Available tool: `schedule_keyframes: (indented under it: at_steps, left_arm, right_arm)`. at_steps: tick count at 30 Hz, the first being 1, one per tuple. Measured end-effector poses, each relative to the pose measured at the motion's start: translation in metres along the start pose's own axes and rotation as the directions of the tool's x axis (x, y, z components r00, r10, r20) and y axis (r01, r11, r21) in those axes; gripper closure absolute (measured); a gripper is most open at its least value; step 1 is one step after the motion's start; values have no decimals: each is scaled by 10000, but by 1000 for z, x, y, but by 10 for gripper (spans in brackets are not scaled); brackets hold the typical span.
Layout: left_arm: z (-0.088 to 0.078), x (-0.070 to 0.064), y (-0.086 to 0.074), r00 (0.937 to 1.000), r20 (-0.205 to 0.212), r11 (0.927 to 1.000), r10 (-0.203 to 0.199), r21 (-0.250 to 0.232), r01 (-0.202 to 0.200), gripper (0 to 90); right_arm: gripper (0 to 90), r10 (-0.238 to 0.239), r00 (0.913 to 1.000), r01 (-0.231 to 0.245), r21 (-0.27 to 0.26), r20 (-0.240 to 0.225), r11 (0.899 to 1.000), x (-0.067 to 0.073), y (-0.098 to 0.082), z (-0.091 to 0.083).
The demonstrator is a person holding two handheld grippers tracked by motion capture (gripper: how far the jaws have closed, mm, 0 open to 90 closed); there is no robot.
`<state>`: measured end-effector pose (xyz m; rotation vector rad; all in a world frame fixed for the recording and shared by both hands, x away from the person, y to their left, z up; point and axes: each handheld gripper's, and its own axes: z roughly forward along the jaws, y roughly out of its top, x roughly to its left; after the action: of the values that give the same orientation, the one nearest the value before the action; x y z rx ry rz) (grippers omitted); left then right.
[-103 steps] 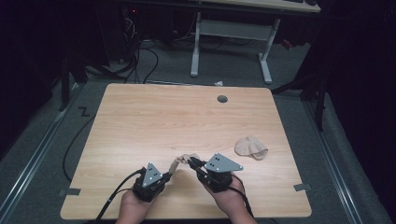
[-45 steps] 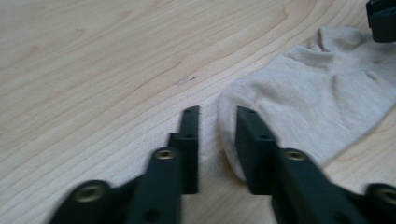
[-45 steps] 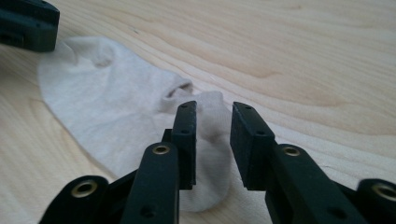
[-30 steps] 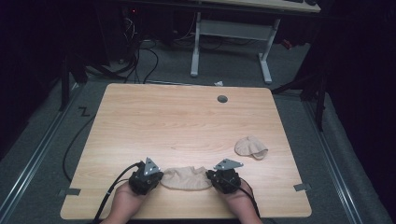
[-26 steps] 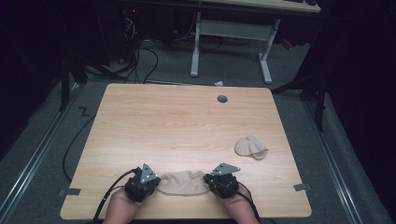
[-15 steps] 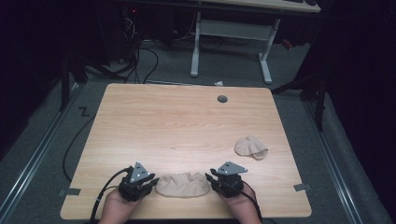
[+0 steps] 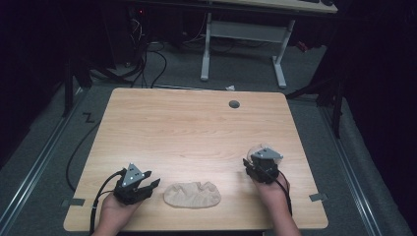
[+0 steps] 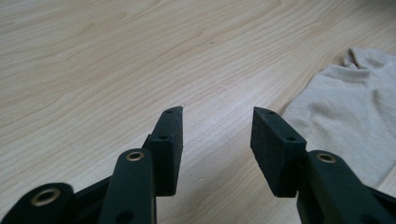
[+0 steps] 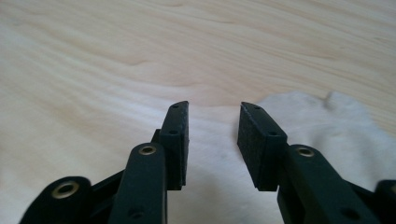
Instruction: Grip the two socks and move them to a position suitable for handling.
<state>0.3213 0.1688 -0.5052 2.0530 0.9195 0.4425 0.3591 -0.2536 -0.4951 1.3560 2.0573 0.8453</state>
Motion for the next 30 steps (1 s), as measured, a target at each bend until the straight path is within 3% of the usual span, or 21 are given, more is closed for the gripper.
schedule_keyframes:
  at_steps: [6, 11, 15, 16, 18, 20, 24, 28, 30]
  left_arm:
    - [-1, 0, 0, 10000, -22, 10000, -34, -56, 34, 542]
    - [-1, -1, -1, 10000, 13, 10000, -22, -42, 22, 543]
    - [1, -1, 0, 9998, 192, 10000, -23, 2, 23, 543]
    - [2, -1, 0, 9997, 244, 10000, -73, -28, 74, 543]
    - [3, -2, 0, 9998, 205, 10000, -10, 16, 9, 543]
    - [3, -2, 0, 9996, 253, 10000, -91, 6, 90, 543]
    - [1, -1, -1, 9991, 207, 9993, -357, -136, 360, 543]
    - [-2, -3, 1, 9999, 170, 9999, 19, -167, -16, 541]
    - [-2, -1, 1, 9996, 182, 9996, -199, -221, 203, 539]
  right_arm:
    - [524, 442, 9987, -467, 1043, 269, 9934, -22, 3, 30]
    - [554, 568, 9975, -623, 1422, 421, 9879, -29, -1, 36]
    - [690, 581, 9979, -612, 1230, 286, 9905, -30, -4, 36]
    - [769, 467, 9984, -502, 1170, 329, 9919, -29, -4, 37]
    - [834, 212, 9983, -274, 1177, 537, 9927, -26, -4, 37]
    - [846, 200, 9991, -243, 1177, 374, 9927, -24, -2, 36]
    - [846, -8, 9999, -1, 634, 149, 9980, -18, 7, 17]
    - [846, -215, 9998, 215, 96, -11, 9997, -9, 10, 0]
    - [846, -135, 9998, 134, -121, -154, 9998, -5, 11, -6]
